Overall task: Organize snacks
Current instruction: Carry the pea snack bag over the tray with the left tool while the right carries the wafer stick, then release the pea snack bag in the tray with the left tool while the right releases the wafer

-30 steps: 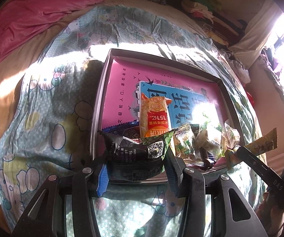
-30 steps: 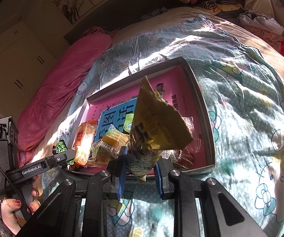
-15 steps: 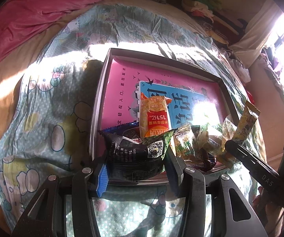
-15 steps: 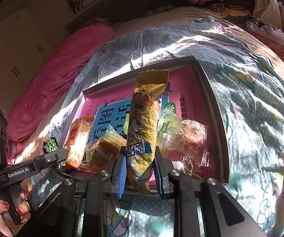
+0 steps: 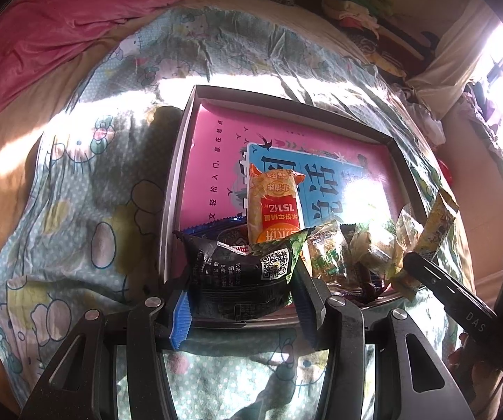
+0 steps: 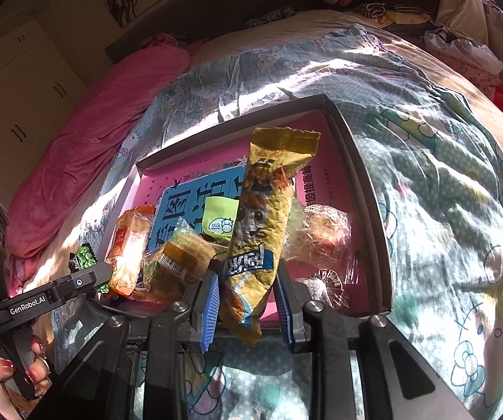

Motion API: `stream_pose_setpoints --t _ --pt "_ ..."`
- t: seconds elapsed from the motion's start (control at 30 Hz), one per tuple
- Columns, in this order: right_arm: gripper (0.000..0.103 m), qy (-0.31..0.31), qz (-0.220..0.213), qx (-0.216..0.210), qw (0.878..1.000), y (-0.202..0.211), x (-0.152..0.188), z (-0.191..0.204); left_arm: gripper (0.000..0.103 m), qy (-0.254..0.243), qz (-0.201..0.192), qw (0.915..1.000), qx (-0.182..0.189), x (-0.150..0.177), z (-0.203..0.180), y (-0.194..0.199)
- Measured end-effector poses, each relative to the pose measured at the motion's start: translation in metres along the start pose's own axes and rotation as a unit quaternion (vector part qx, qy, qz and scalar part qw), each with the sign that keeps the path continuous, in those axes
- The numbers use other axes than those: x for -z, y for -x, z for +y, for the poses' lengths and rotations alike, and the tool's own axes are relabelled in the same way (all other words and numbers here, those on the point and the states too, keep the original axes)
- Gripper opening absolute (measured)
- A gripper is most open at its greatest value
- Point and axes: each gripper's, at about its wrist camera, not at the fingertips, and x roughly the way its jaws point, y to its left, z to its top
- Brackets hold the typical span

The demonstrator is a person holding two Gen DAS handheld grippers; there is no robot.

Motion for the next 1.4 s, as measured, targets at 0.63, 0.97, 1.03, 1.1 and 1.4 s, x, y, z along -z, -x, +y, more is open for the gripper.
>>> stream_pose_setpoints --t 0.63,0.97,1.03,1.1,1.4 --pt "0.05 -0.031 -0.027 0.014 0.999 0.024 0.003 -0.012 0.056 -0.002 0.002 0.9999 -0.016 0.002 -0.002 0.005" --pt "0.053 -0.036 -0.028 0.015 0.999 0.028 0.007 -0.011 0.059 0.007 0.006 0.9998 -0.02 0.003 0.0 0.007" --pt "0.053 -0.036 -0.028 0.014 0.999 0.028 0.008 -0.011 0.06 0.006 0.005 0.9997 -0.022 0.003 0.0 0.008" --pt "0.053 -0.037 -0.029 0.015 0.999 0.029 0.008 -0.011 0.061 0.005 0.004 0.9997 -0.025 0.003 -0.001 0.009" --pt "0.054 -0.039 -0.03 0.017 0.999 0.033 0.011 -0.011 0.066 0.011 -0.002 0.9994 -0.033 0.003 0.003 0.015"
